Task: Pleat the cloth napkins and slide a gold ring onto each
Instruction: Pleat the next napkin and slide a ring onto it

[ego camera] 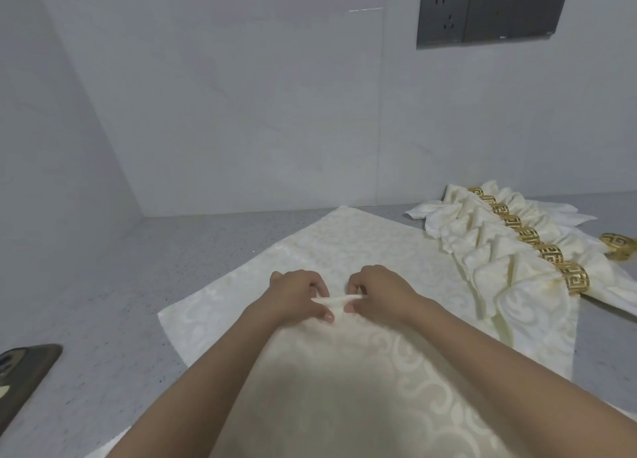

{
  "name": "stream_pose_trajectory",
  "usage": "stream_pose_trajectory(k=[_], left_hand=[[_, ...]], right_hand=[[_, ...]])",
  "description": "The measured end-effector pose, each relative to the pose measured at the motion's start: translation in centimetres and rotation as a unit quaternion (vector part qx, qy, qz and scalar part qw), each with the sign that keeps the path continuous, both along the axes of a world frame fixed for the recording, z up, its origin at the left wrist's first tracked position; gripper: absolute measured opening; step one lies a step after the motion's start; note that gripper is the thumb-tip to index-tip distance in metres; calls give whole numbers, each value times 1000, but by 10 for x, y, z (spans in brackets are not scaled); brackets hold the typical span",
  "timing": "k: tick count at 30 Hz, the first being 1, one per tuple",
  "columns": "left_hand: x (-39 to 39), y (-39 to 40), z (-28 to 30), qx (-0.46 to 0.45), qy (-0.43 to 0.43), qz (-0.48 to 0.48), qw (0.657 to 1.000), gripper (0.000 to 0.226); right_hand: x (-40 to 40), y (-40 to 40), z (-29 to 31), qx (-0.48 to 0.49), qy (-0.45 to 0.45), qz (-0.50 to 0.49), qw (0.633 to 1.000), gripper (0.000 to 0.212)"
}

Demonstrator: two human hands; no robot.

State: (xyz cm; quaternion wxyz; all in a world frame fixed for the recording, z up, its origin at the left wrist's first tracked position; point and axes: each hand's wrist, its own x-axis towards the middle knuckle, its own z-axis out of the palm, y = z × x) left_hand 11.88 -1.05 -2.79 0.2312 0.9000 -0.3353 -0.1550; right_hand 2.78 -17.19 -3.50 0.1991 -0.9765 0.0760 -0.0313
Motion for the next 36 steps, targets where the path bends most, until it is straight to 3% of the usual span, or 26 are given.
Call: stream_pose_trajectory(k=[6, 8, 13, 18, 22, 27, 32, 36], left_hand=[[-21, 4, 6, -15, -156, -44, 987, 13], [-31, 12, 2, -39, -176, -52, 982, 18], [-47, 31, -8, -64, -180, -69, 979, 33], [-53, 44, -11, -62, -126, -82, 987, 28], [-57, 55, -15, -87, -78, -86, 989, 22], [-64, 58, -24, -128, -100, -77, 984, 13], [-65, 53, -29, -149, -147, -57, 976, 12], [-62, 51, -32, -136, -149, -48, 978, 13]], right_hand=[[-18, 10, -4, -20, -82, 25, 996, 15], [-26, 10, -7, -15, -110, 34, 993, 11], [-50, 14, -11, -18, -126, 45, 991, 9], [-65, 17, -7, -5, -89, 57, 994, 15], [-70, 18, -13, -13, -114, 61, 991, 15], [-76, 18, -30, -25, -183, 58, 981, 21], [-71, 18, -36, -77, -262, 76, 959, 11], [-68, 14, -37, -78, -258, 80, 960, 10]])
